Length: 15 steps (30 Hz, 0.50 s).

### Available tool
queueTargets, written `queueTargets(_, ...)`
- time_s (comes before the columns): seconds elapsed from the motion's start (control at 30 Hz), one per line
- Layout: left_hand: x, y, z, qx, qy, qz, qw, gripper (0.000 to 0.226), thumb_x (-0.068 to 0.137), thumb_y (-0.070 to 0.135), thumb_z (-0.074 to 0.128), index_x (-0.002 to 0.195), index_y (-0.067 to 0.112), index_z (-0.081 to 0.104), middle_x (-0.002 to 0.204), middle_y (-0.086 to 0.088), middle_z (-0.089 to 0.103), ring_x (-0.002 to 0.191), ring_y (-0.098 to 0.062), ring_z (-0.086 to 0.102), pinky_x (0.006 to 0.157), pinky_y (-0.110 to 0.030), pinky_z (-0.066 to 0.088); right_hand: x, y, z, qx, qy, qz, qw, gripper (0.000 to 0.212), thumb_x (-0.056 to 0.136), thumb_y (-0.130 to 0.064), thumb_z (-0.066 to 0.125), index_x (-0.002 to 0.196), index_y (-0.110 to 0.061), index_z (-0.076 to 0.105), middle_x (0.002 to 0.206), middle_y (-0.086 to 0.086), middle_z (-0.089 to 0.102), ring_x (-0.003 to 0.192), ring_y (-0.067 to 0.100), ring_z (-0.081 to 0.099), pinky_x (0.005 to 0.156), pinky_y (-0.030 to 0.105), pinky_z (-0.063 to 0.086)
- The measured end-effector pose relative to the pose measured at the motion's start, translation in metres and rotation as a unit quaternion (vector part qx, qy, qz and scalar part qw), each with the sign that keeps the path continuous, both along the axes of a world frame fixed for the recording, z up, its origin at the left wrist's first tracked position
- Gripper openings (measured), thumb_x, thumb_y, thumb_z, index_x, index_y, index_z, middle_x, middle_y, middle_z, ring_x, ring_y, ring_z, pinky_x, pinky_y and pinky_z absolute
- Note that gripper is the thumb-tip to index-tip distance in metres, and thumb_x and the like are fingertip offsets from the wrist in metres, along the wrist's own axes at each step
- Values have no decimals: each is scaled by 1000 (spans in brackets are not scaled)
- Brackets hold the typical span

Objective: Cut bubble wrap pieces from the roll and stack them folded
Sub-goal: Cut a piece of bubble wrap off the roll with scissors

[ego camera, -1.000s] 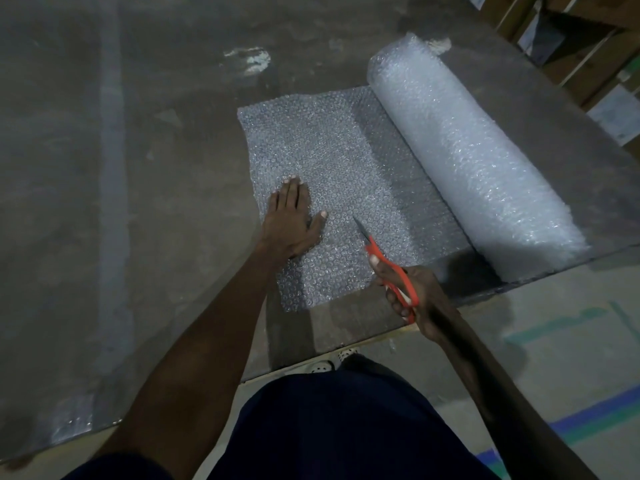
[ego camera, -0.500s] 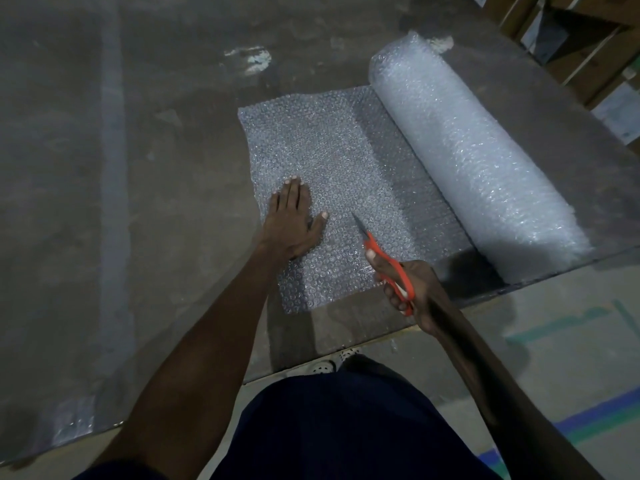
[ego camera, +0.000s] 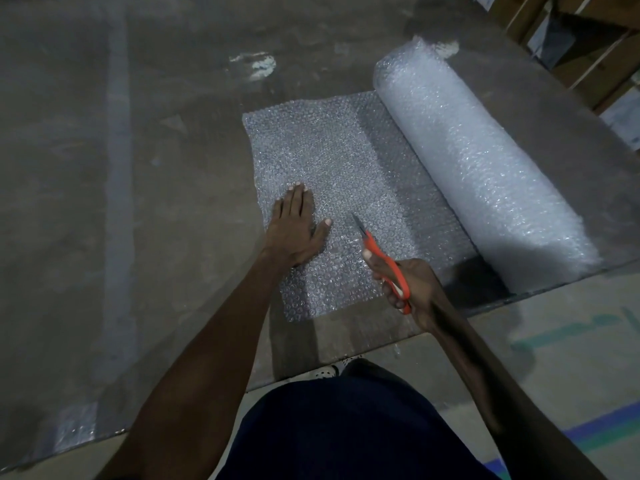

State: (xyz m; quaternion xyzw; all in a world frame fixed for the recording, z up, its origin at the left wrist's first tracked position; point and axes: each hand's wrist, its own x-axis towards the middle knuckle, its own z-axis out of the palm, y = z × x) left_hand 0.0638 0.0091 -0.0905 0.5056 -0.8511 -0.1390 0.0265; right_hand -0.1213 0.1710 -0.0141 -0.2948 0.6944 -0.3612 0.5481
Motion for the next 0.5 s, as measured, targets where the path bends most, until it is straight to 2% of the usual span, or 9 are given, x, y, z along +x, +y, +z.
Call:
queueTargets(0.07, 0, 0, 0, -1, 2, 1, 1000, 84, 97, 62, 13, 158, 4, 7, 166, -17, 0, 154, -31, -3, 124, -49, 0, 3, -1, -1, 2, -10, -37, 999, 55, 73, -52, 85, 90, -3, 70, 54, 6, 53, 38, 10, 40, 38, 18, 29)
queueTargets(0.17, 1, 0, 1, 0, 5, 2, 1000, 84, 97, 62, 13, 158, 4, 7, 166, -17, 0, 154, -31, -3, 124, -49, 0, 2, 1, -1, -3, -11, -37, 999, 47, 78, -45, 84, 92, -3, 68, 52, 5, 52, 35, 9, 39, 37, 17, 27)
queueTargets(0.4, 0, 1, 2, 1, 8, 7, 1000, 85, 96, 62, 11, 159, 4, 6, 167, -16, -1, 154, -30, -3, 124, -48, -1, 1, -12, -3, 7, -24, -53, 998, 55, 78, -49, 83, 92, 4, 72, 52, 5, 53, 37, 10, 41, 36, 17, 30)
queueTargets(0.5, 0, 2, 3, -1, 10, 4, 1000, 86, 96, 63, 11, 159, 5, 4, 167, -16, -2, 154, -30, -5, 124, -47, -2, -1, -16, -8, -1, -35, -44, 998, 47, 77, -44, 86, 88, -1, 71, 55, 7, 53, 38, 10, 42, 36, 17, 31)
